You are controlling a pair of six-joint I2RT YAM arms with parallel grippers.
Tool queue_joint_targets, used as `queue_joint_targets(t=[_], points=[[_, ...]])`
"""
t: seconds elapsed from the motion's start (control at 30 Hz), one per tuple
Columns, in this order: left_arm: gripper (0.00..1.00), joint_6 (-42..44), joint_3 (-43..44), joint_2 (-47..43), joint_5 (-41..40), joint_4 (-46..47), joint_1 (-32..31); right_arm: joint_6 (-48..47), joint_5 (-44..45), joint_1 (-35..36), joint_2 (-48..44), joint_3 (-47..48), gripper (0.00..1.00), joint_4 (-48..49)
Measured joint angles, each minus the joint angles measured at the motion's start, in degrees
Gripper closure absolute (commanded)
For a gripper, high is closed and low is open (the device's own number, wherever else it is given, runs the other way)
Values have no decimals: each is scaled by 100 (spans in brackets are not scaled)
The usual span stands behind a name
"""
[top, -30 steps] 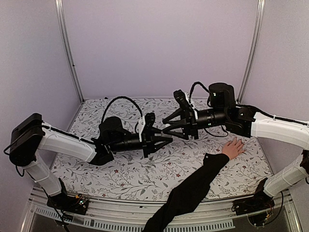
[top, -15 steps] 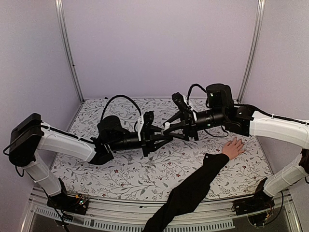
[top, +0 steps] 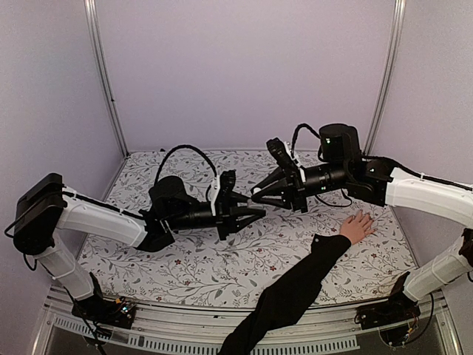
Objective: Paint the nails
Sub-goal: Screw the nail polish bottle.
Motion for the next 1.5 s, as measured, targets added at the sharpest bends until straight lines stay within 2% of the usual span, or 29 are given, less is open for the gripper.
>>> queue_joint_targets(t=[0.17, 0.37, 0.63, 0.9, 1.17, 1.3, 1.4, 1.5], points=[[100, -39, 7, 0, 20, -9, 0, -122, 4, -9, -4, 0, 99, -15], [100, -37, 52, 2, -138, -15, 2, -68, 160, -15, 13, 87, 100, -42], [100, -39, 87, 90, -667, -24, 37, 348, 929, 33, 109, 151, 100, 24], [100, -39, 247, 400, -1366, -20, 175, 979, 2345, 245, 317, 149, 100, 304], [100, -2, 308, 562, -2011, -70, 258, 1867, 4452, 789, 619, 149, 100, 704], [100, 7, 308, 573, -2087, -90, 280, 2168, 4878, 914, 697, 149, 100, 811], [100, 9, 308, 573, -2085, -92, 282, 2232, 4951, 935, 697, 142, 96, 828], [100, 11, 308, 573, -2081, -96, 282, 2225, 4962, 940, 684, 90, 77, 898]])
